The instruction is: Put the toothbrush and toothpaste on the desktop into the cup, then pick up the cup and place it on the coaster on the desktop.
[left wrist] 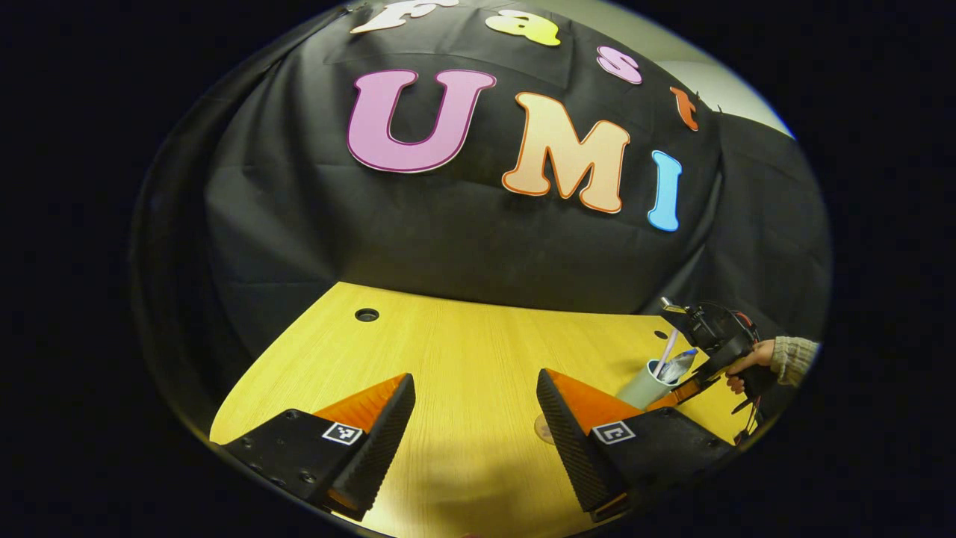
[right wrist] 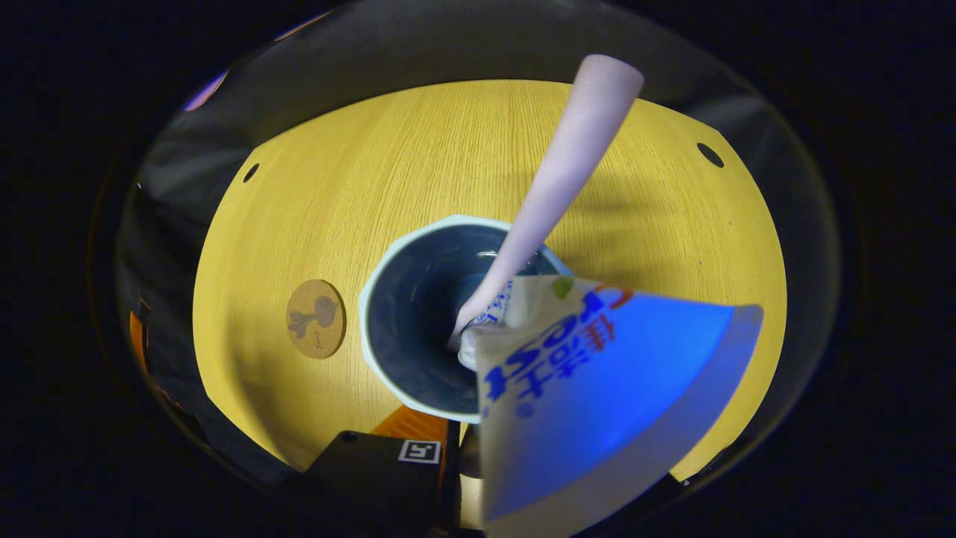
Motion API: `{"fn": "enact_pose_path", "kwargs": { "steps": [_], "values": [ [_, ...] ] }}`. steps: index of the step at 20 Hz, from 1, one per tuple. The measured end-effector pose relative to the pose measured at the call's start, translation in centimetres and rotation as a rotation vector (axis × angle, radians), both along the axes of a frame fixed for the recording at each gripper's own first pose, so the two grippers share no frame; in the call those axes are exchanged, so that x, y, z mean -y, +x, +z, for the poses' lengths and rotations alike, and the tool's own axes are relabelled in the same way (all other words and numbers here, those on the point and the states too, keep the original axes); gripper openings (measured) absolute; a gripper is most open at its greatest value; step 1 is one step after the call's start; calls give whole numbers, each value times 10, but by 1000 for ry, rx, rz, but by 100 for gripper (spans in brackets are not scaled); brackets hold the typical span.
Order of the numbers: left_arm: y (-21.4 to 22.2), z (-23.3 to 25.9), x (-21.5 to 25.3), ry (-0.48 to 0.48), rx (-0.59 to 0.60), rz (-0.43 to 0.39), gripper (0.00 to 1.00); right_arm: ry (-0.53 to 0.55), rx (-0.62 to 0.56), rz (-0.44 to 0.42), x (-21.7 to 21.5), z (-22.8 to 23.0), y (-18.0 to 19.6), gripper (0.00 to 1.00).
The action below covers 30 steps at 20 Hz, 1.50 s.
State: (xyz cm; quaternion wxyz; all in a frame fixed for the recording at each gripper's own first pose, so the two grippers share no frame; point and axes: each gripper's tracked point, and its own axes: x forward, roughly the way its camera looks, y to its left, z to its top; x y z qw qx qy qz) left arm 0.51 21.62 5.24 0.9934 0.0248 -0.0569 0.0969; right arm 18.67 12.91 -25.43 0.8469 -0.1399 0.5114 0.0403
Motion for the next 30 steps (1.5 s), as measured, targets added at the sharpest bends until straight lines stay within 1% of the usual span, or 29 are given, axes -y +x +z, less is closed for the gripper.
{"fn": "enact_pose_path", "kwargs": {
  "steps": [3, 6, 12, 14, 16, 18, 22, 25, 28, 30],
  "values": [
    [-3, -2, 1, 0, 1, -4, 95, 3, 32, 54, -10, 5, -5, 22],
    [-8, -6, 1, -4, -5, -3, 95, -4, 52, 118, -34, 13, -17, 22],
    [-20, -15, -8, -17, -13, 14, 95, -33, 25, 292, -86, 18, -35, 22],
    [-25, -18, -13, -20, -17, 23, 95, -44, 13, 331, -100, 17, -39, 22],
    [-30, -22, -22, -20, -25, 46, 95, -56, 3, 350, -113, 9, -37, 22],
    [-36, -26, -31, -28, -29, 64, 95, -66, -12, 358, -114, 2, -36, 22],
    [-44, -32, -43, -46, -39, 92, 95, -100, -26, 353, -117, -10, -32, 22],
    [-44, -37, -51, -57, -54, 109, 95, -92, -41, 347, -114, -14, -29, 22],
    [-41, -33, -52, -63, -46, 115, 95, -105, -60, 347, -114, -24, -25, 22],
    [-39, -31, -48, -61, -43, 109, 95, -91, -64, 346, -112, -23, -25, 22]
  ]
}}
